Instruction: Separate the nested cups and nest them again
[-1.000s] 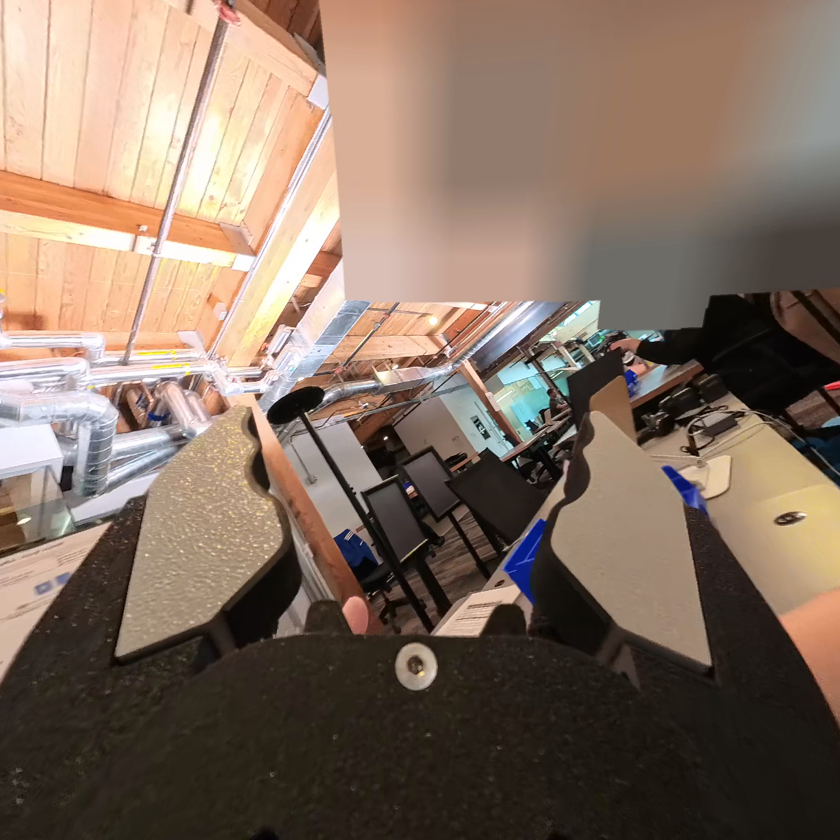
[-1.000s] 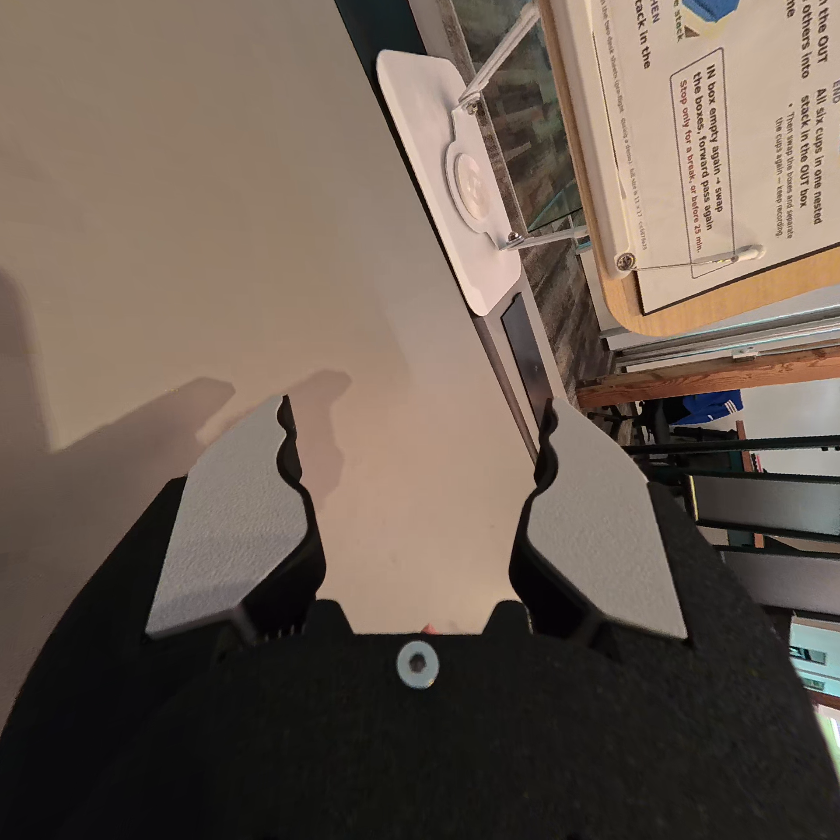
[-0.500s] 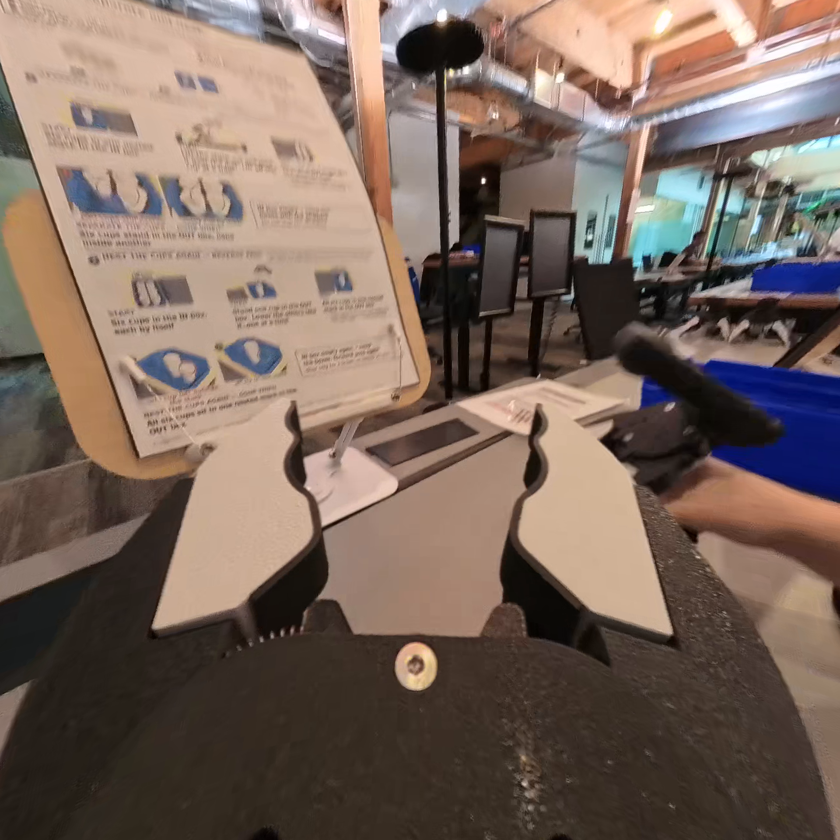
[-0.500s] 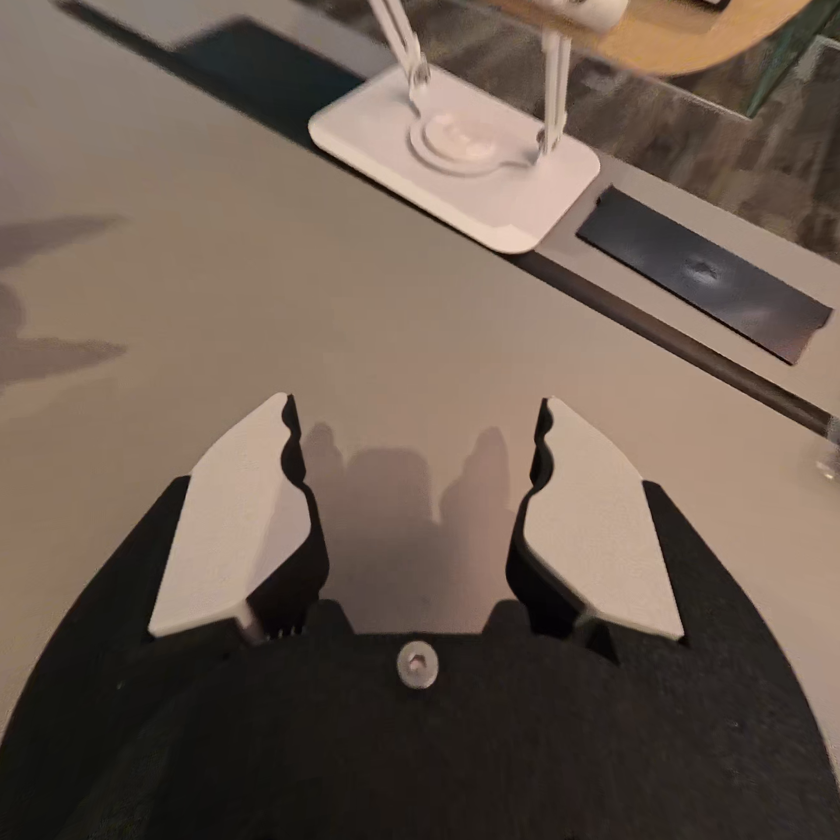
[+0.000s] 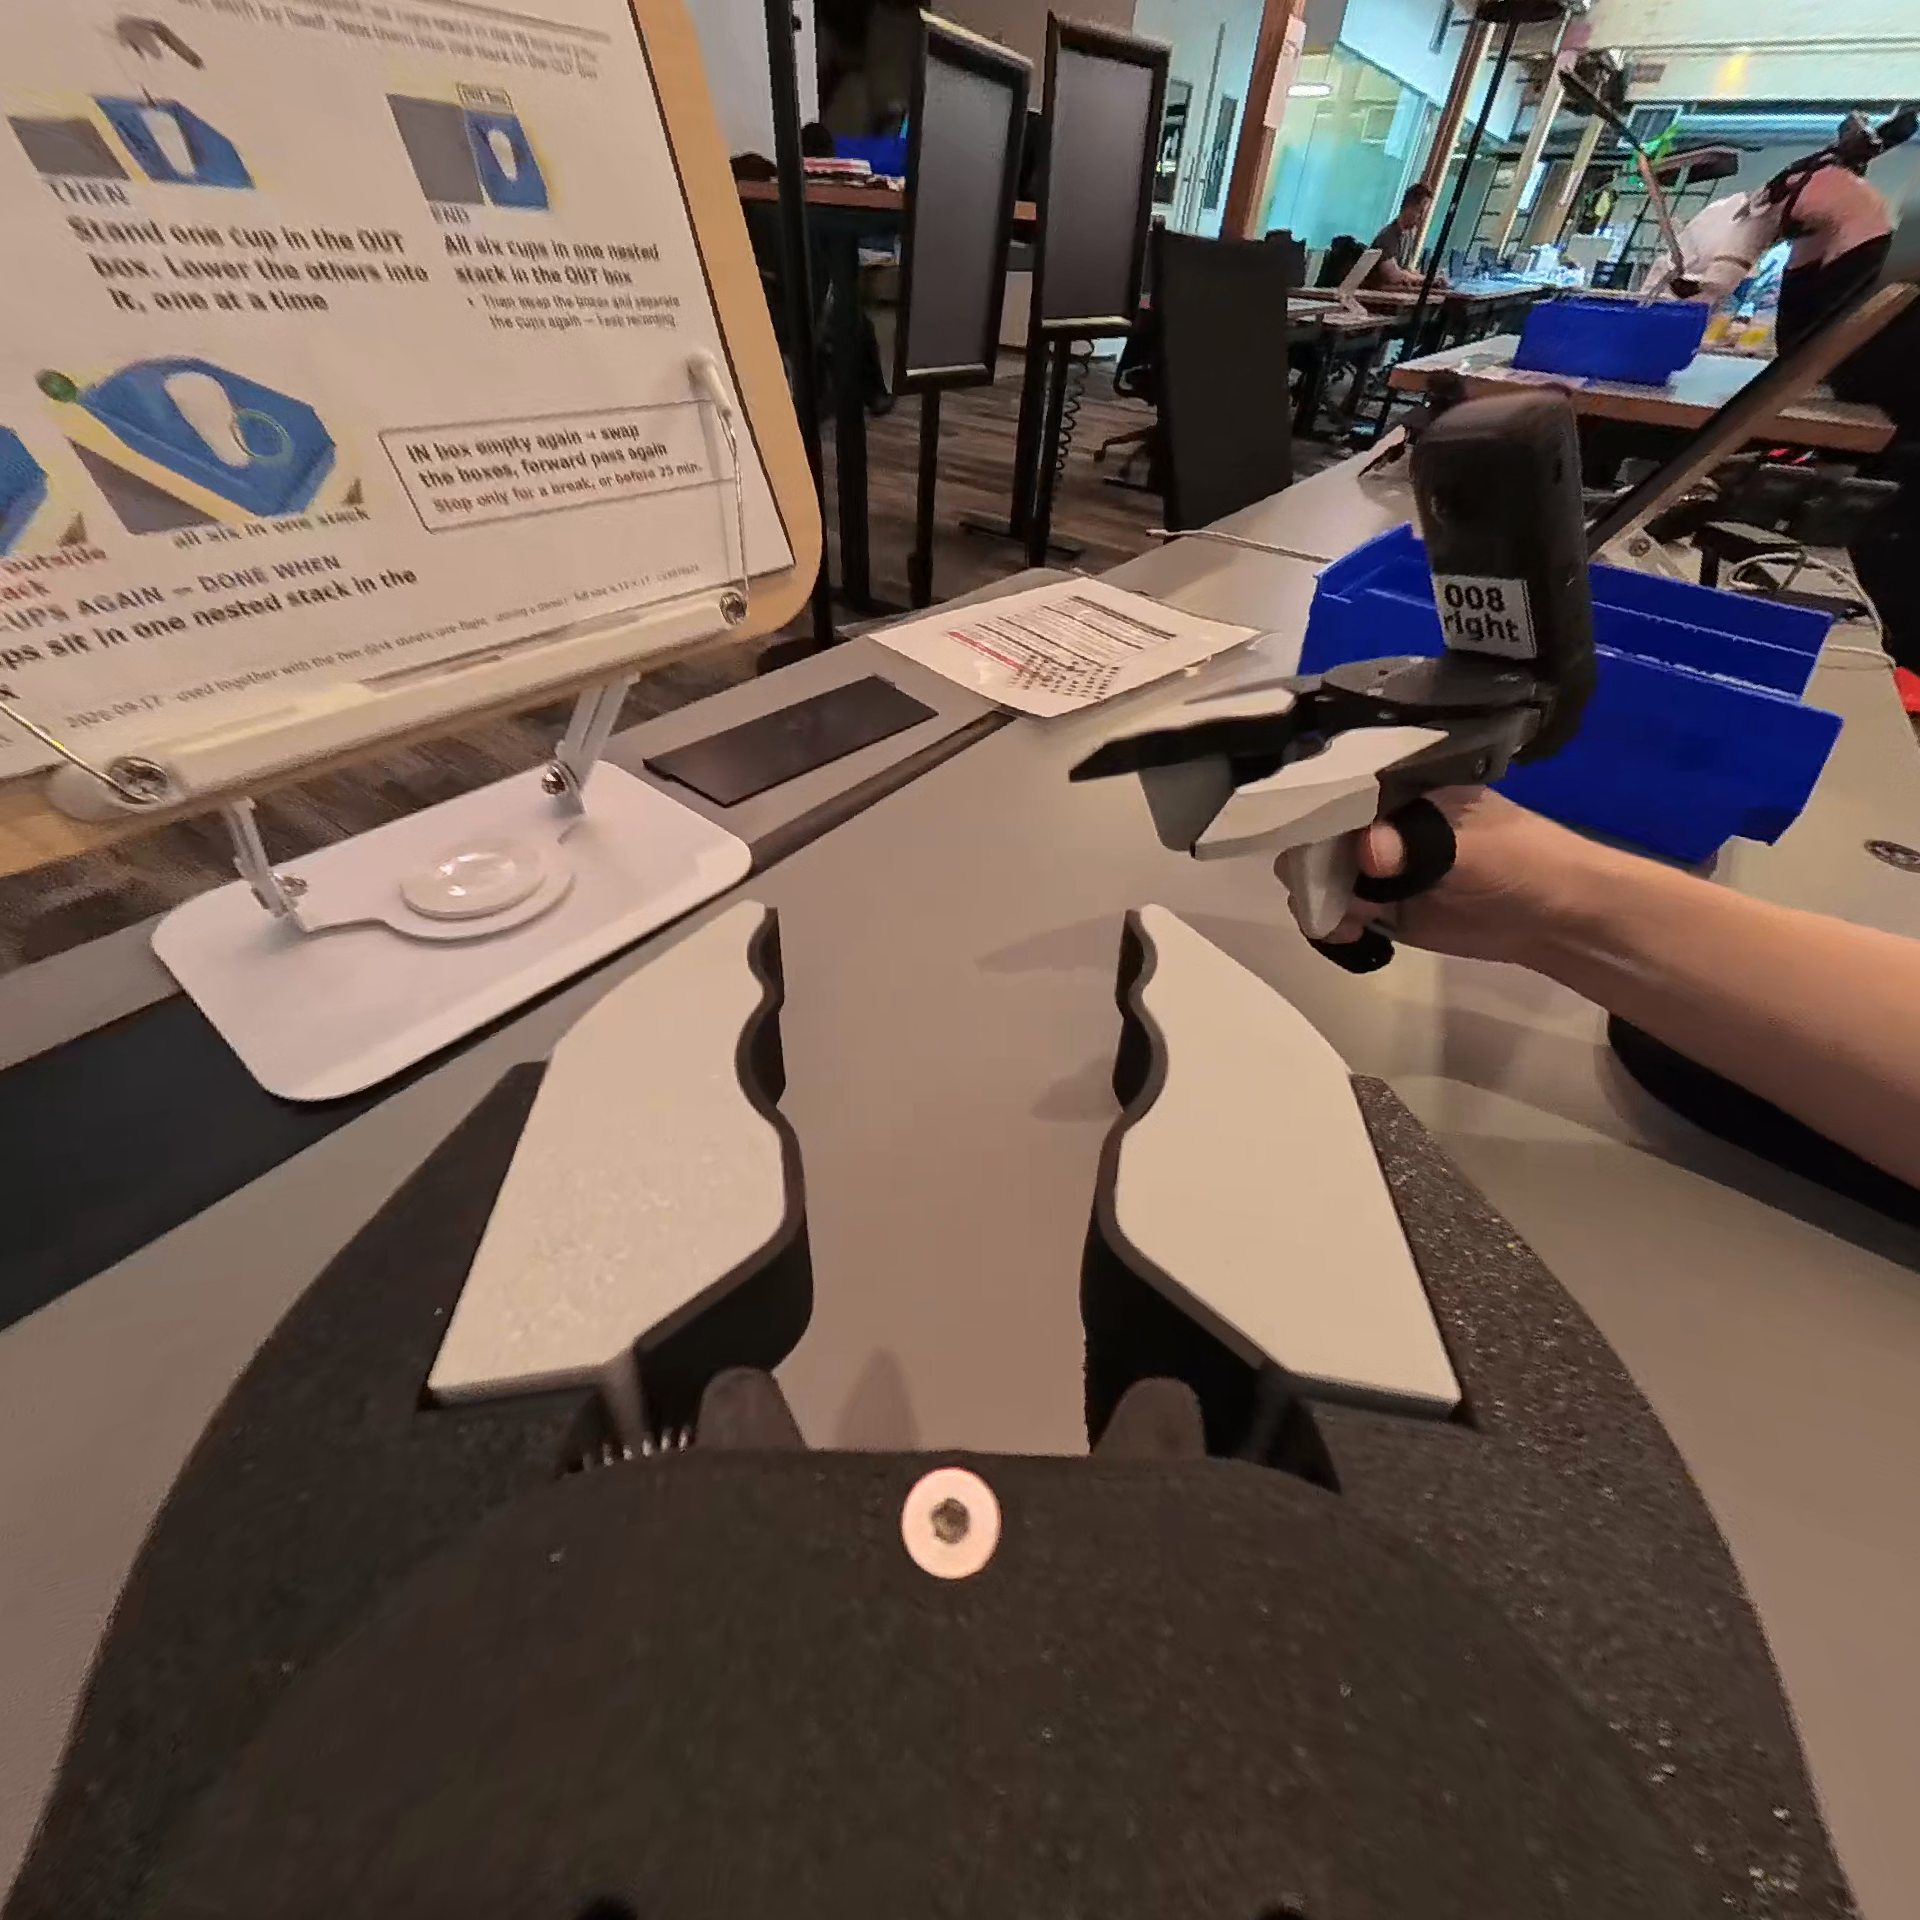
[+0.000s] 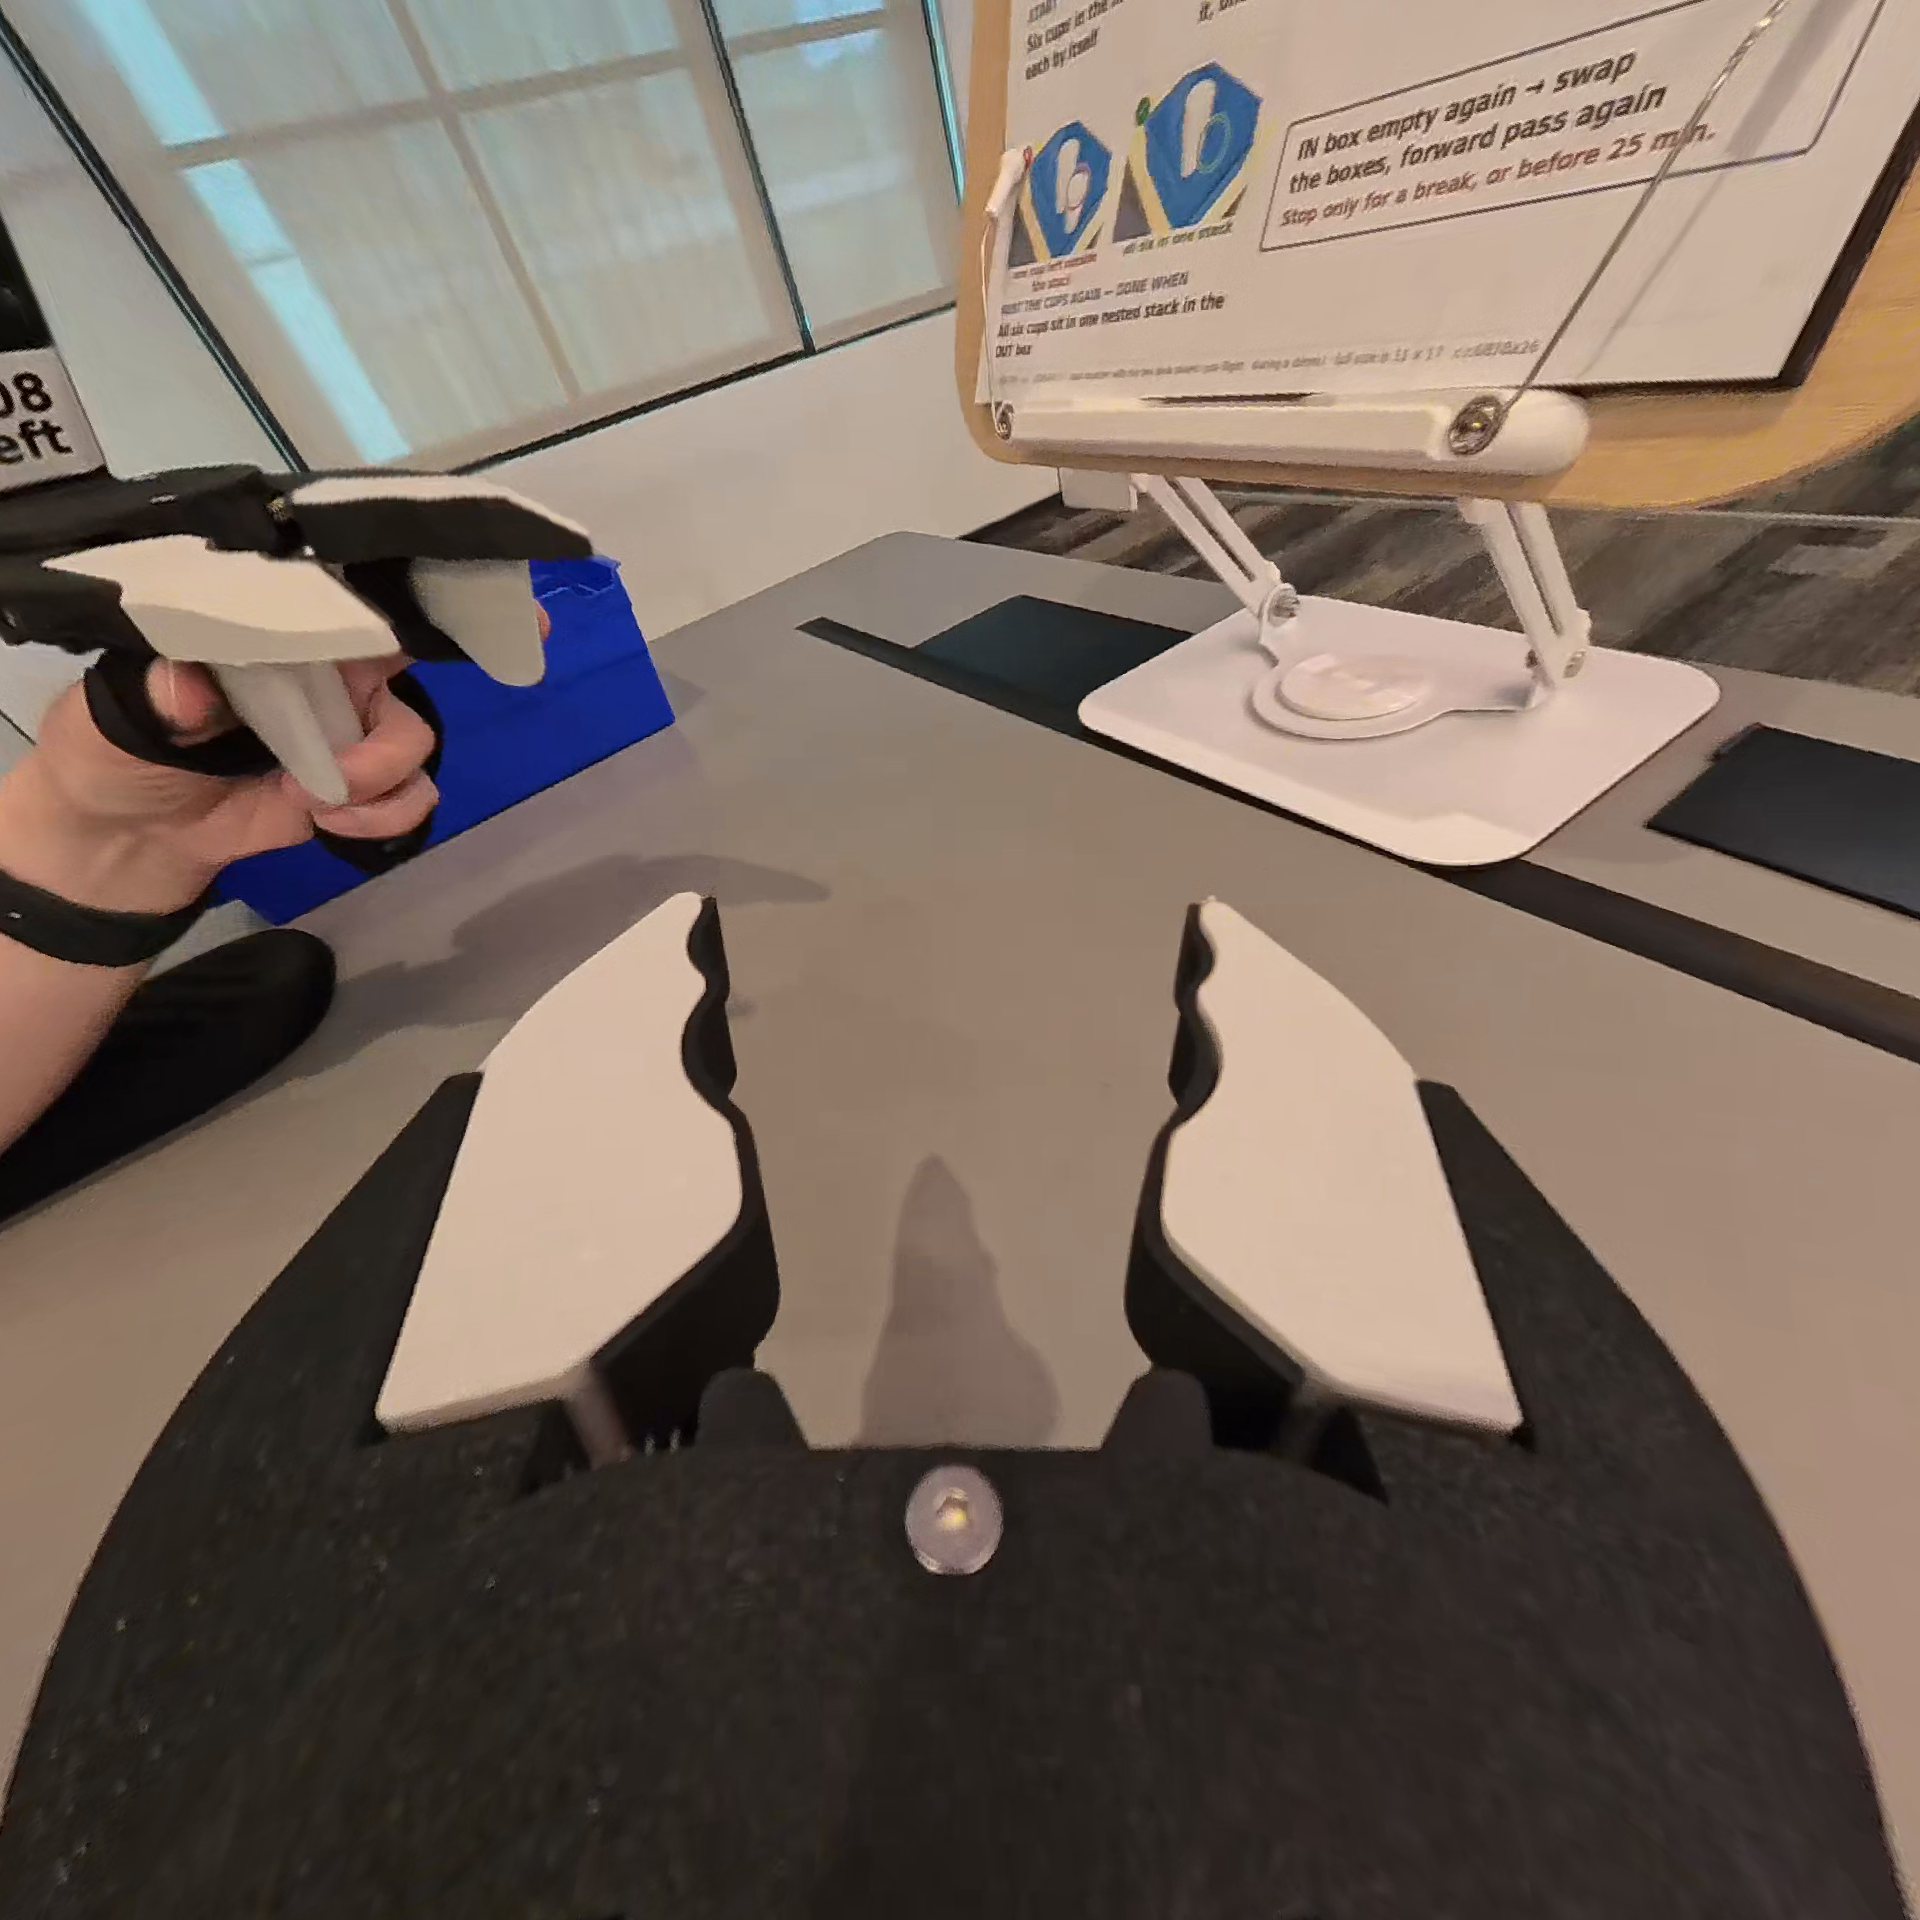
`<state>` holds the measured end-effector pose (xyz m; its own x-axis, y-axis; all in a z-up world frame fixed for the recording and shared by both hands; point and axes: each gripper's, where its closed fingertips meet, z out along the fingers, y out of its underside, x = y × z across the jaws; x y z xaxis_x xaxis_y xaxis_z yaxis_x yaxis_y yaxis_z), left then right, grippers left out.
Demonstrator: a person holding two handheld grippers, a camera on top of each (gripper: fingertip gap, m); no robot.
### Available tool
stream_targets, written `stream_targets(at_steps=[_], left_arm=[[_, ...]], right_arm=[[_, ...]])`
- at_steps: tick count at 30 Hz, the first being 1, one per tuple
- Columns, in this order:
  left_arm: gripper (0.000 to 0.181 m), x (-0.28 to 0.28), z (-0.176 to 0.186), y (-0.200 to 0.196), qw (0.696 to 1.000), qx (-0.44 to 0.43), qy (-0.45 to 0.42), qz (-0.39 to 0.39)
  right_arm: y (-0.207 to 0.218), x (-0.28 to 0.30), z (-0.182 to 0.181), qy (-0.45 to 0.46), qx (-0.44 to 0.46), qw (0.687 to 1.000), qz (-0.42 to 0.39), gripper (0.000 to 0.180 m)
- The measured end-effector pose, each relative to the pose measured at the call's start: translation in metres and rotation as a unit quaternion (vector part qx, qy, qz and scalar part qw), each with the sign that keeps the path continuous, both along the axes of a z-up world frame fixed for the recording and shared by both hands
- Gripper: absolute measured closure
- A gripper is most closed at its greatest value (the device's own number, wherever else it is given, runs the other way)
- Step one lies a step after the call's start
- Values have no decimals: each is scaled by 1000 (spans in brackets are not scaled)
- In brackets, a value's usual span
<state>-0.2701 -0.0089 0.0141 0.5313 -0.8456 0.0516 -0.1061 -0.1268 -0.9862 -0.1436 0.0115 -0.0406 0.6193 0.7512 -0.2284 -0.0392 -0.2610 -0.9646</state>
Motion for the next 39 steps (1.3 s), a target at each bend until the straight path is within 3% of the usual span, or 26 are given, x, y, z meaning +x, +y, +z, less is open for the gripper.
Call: stream_targets(at_steps=[3,7,13,20,24,29,39], left_arm=[[123,-6,6,3,1000,17,-3,9],[128,-10,-6,11,1000,-3,-17,15],[141,-10,-30,19,1000,2,-8,19],[146,-2,-36,13,1000,-2,5,-3],[146,0,-11,0,1000,0,-11,-19],[140,-29,24,-14,999,-4,-27,31],[129,-191,90,-65,974,72,43,212]], right_arm=[[-5,-8,5,30,1,999,25,92],[-9,-8,11,31,37,998,32,101],[-5,14,16,20,97,995,-2,150],[-6,20,23,21,111,994,0,149],[-6,18,14,5,106,994,9,152],[-6,16,7,11,89,996,22,152],[-7,6,-1,-21,87,995,37,151]])
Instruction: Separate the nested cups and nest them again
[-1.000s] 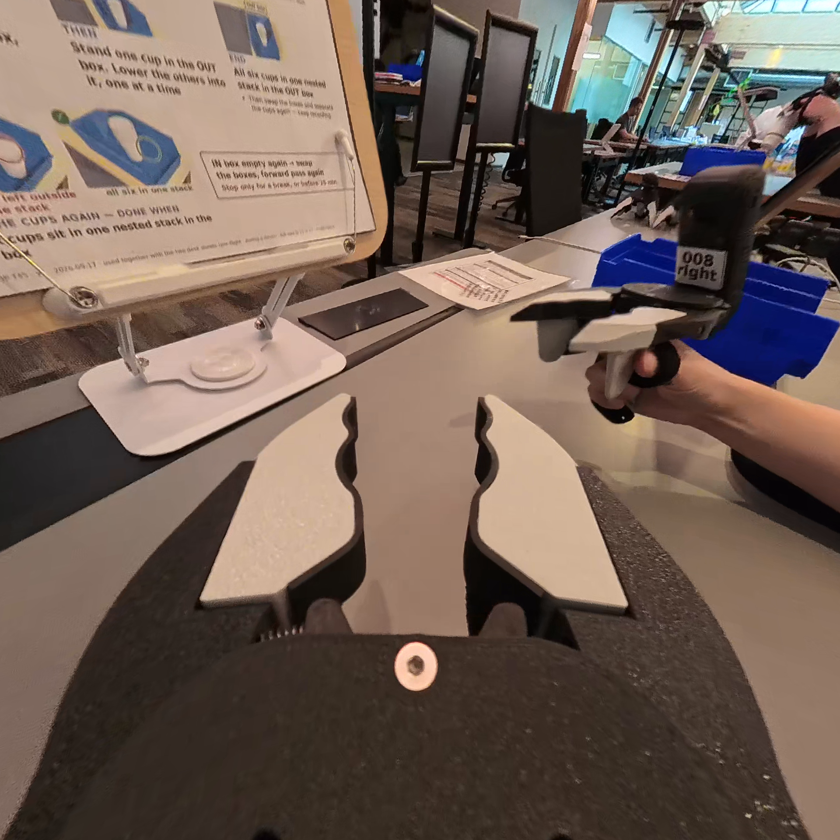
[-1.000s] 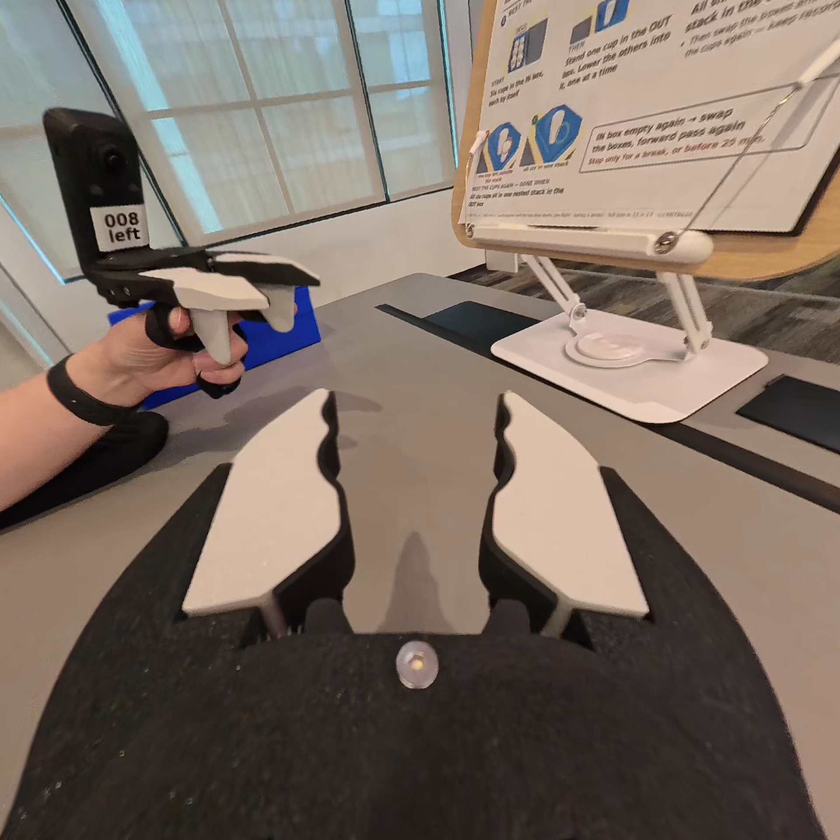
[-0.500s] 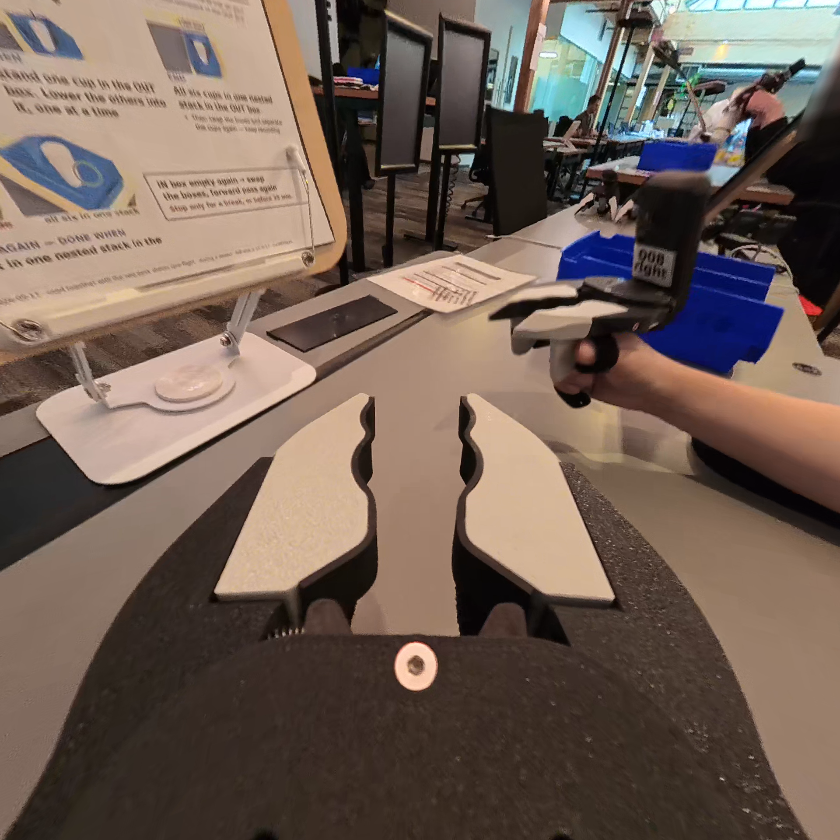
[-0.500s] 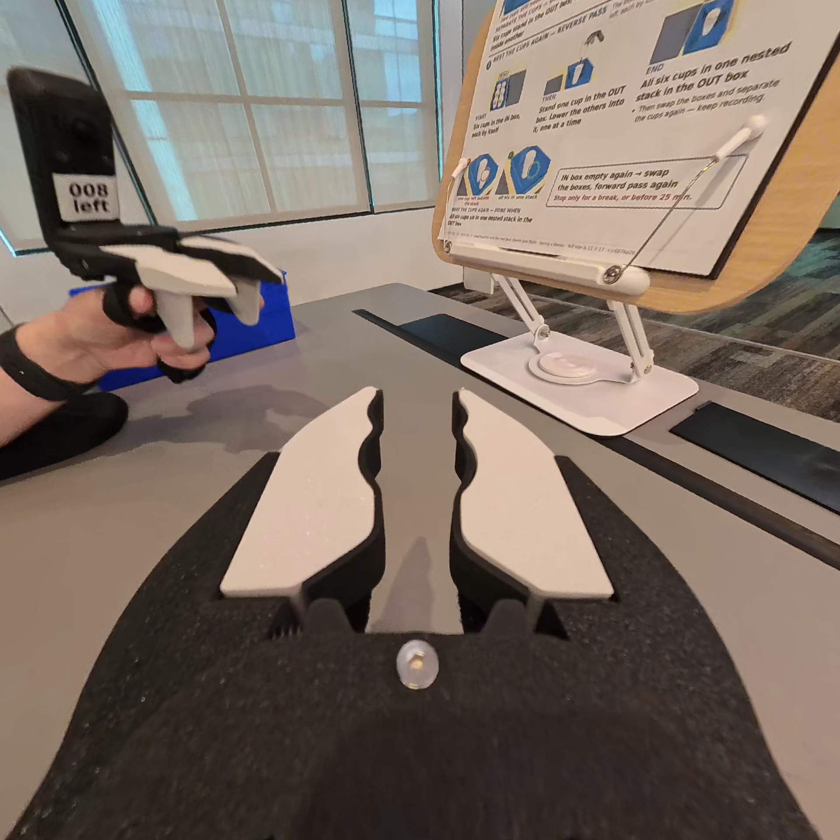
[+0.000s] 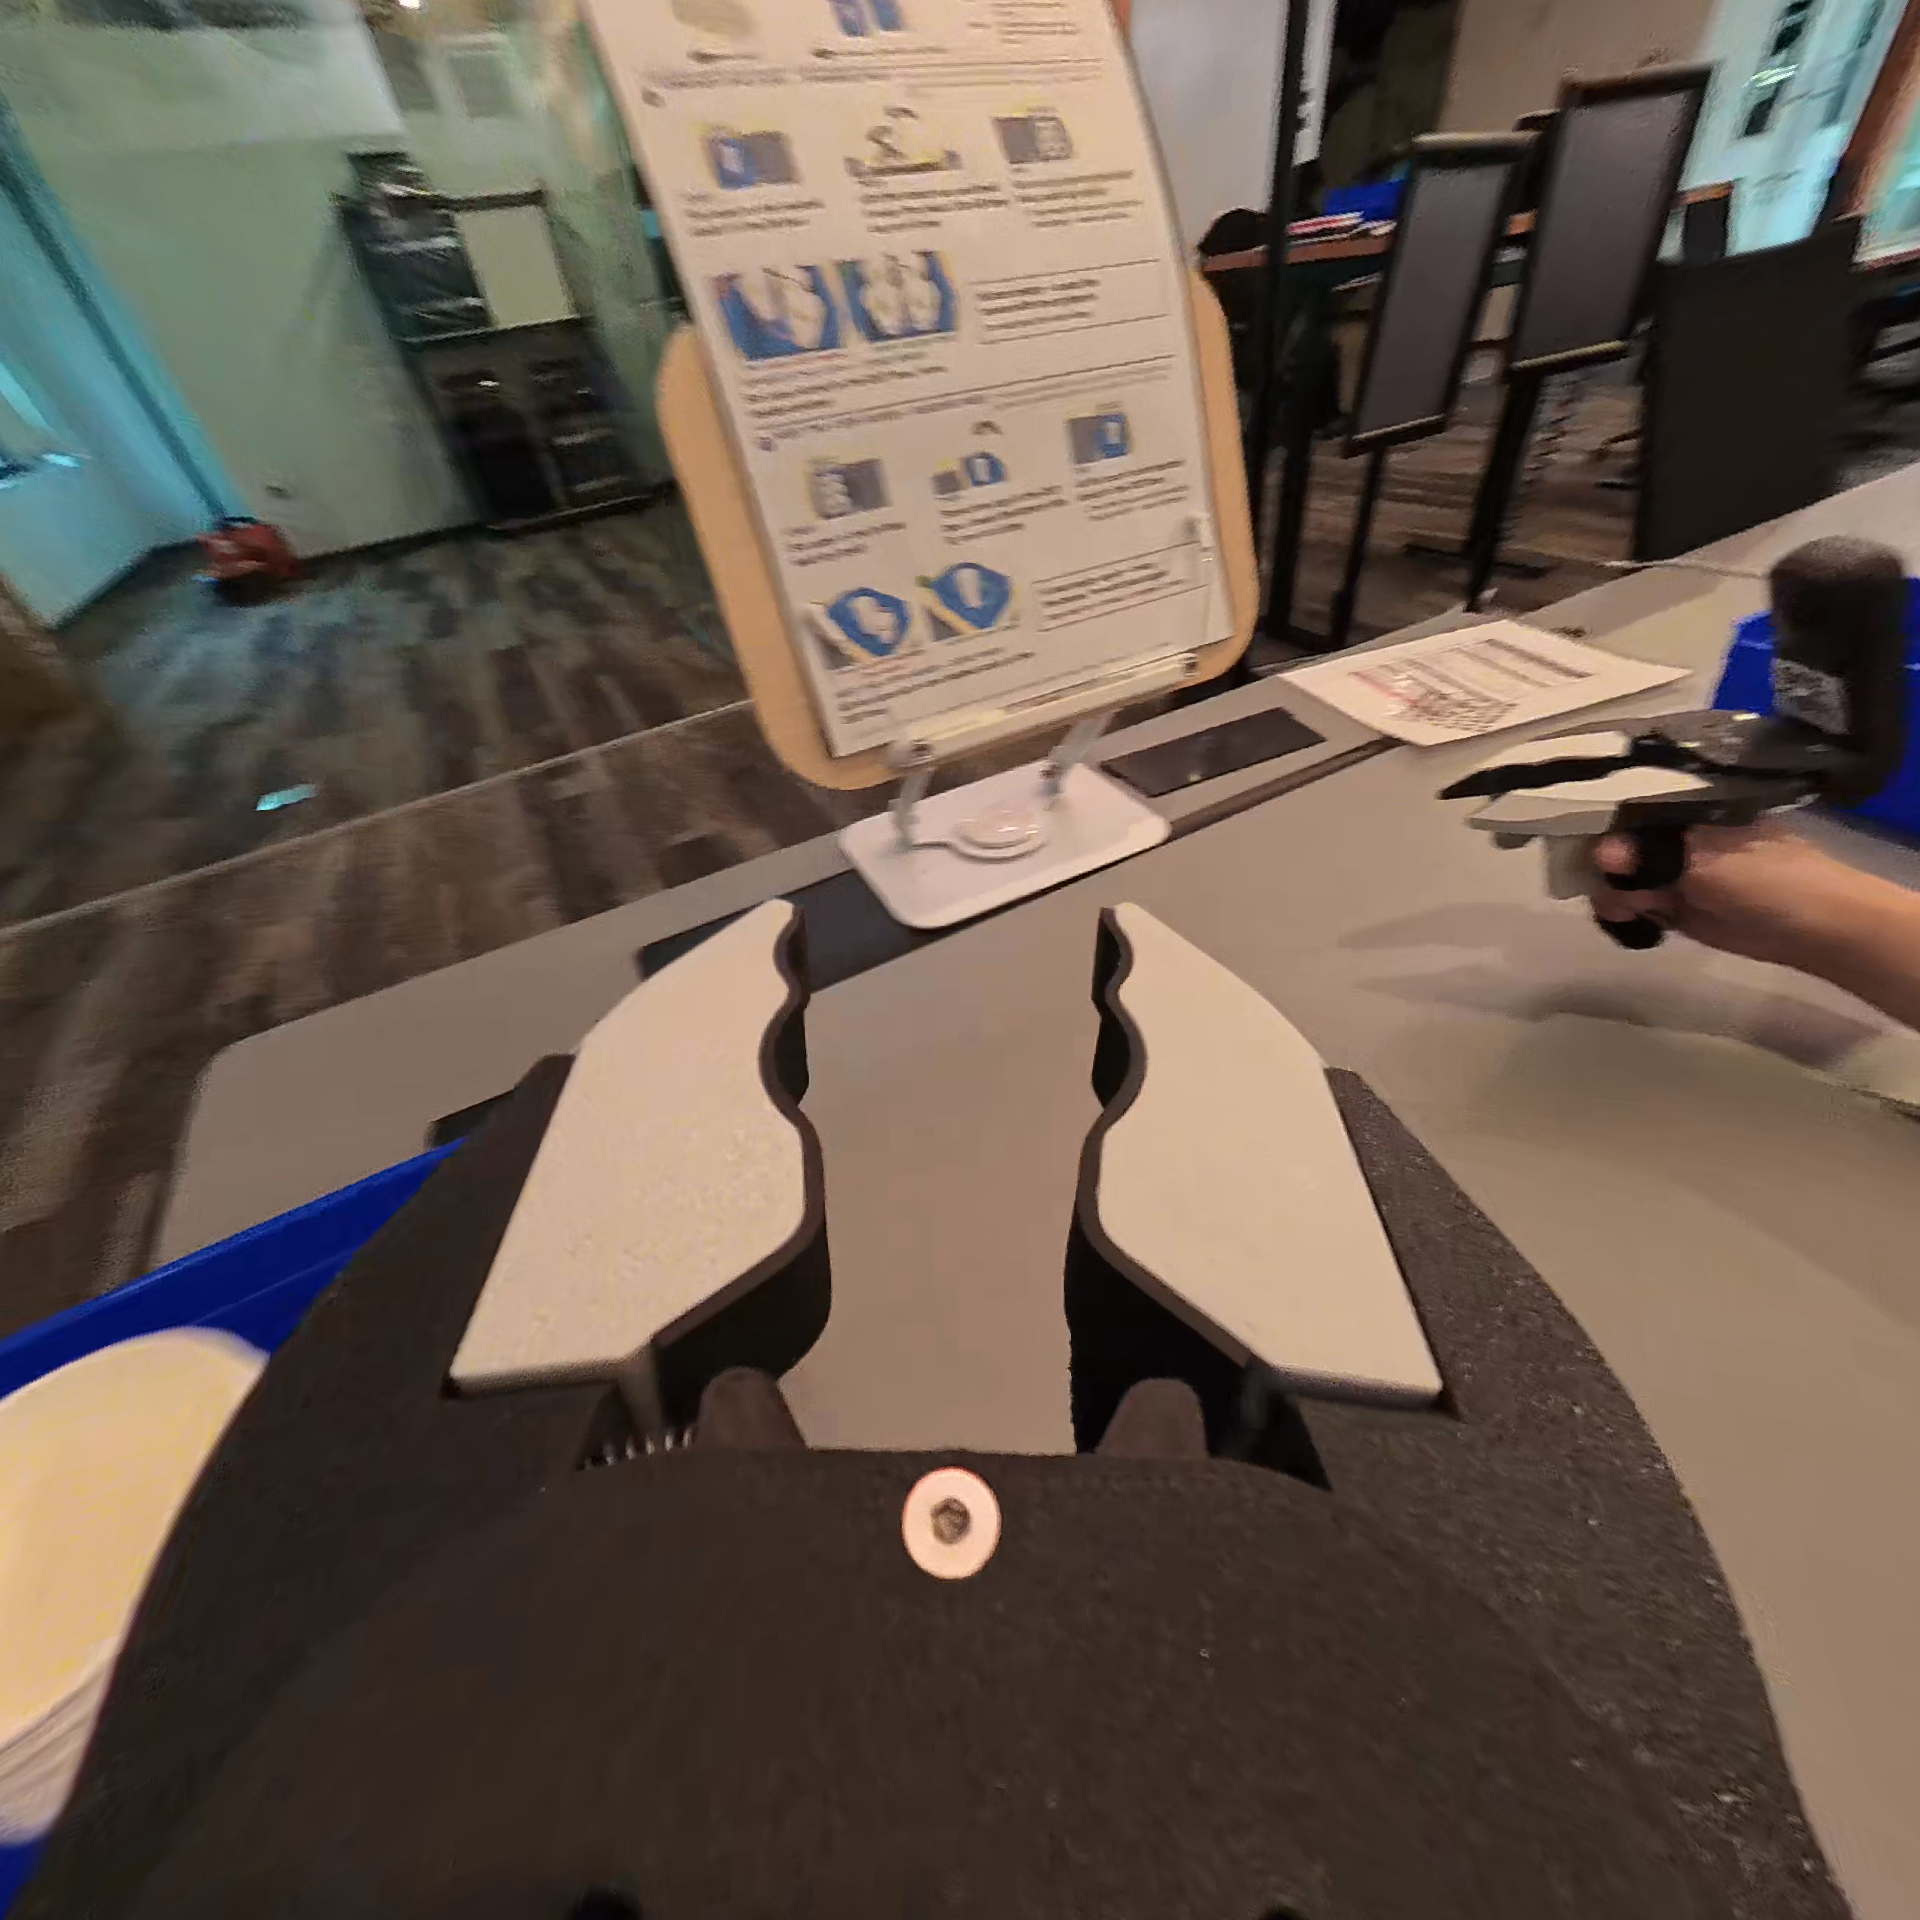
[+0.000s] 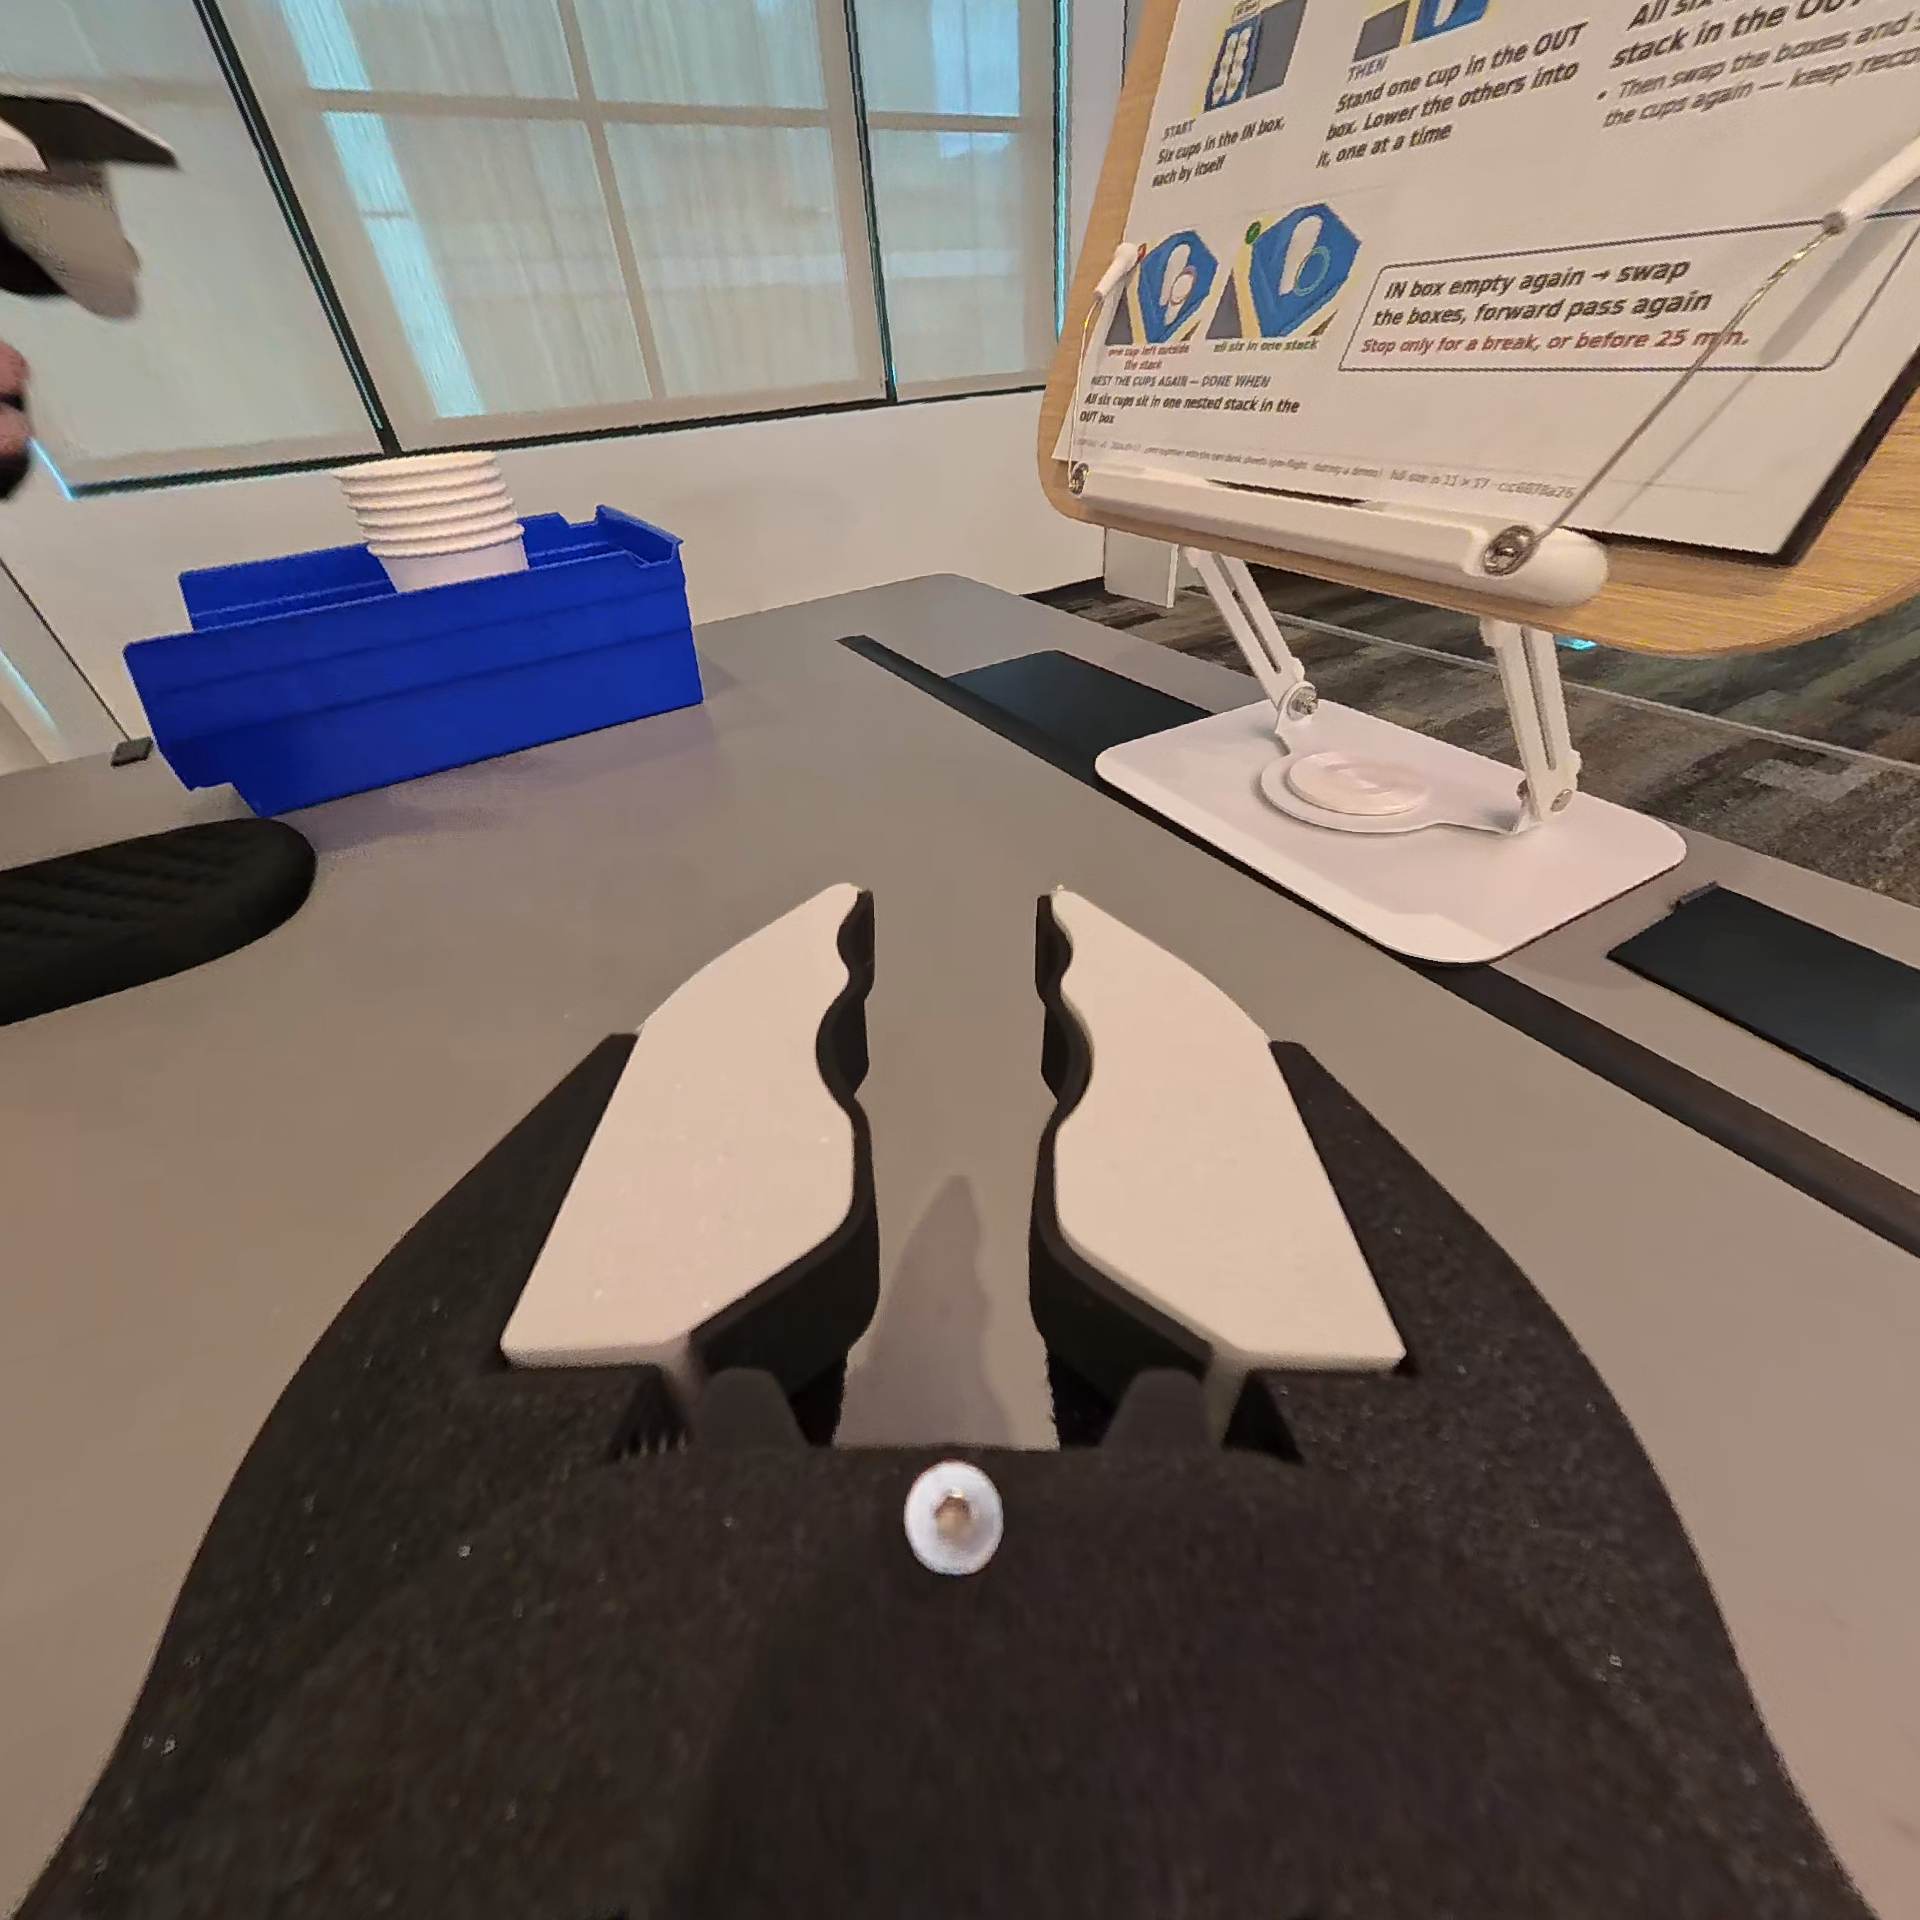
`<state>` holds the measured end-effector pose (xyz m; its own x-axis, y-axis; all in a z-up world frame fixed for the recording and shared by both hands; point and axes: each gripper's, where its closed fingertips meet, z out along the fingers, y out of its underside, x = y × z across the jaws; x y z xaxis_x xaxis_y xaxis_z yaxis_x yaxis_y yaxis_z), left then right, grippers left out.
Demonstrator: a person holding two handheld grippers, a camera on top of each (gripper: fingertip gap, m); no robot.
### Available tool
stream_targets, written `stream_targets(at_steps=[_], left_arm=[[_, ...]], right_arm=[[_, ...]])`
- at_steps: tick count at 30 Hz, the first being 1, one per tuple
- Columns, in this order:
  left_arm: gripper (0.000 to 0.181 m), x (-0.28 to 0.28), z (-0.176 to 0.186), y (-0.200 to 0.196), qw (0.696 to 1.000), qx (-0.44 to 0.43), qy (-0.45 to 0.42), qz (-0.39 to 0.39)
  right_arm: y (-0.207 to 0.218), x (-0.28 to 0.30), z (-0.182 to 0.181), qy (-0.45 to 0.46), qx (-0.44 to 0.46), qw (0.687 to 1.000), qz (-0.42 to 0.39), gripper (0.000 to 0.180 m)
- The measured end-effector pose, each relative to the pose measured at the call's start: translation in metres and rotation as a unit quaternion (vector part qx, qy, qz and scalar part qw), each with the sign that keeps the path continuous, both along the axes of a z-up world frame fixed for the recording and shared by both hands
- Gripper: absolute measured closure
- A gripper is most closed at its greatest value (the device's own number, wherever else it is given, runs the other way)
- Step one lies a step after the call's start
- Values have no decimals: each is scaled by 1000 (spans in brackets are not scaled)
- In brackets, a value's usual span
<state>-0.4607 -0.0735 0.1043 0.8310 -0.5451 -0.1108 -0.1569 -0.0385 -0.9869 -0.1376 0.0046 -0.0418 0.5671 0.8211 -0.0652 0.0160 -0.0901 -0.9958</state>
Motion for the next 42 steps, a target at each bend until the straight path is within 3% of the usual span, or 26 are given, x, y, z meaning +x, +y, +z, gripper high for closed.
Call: stream_targets(at_steps=[8,14,20,27,42], left_arm=[[127,-97,21,-32,994,3,6,113],[123,-159,-14,-46,980,-47,8,191],[118,-209,-73,-53,962,-122,-16,246],[112,-229,-121,-52,945,-177,15,274],[109,-242,-148,-35,928,-211,60,300]], right_arm=[[-1,-4,0,-18,6,1000,0,149],[-1,-3,-2,-20,2,1000,-2,148],[-2,-5,-2,-25,4,1000,-1,147],[-2,-8,-7,-40,3,999,0,144],[-1,-5,-9,-40,-1,999,-7,142]])
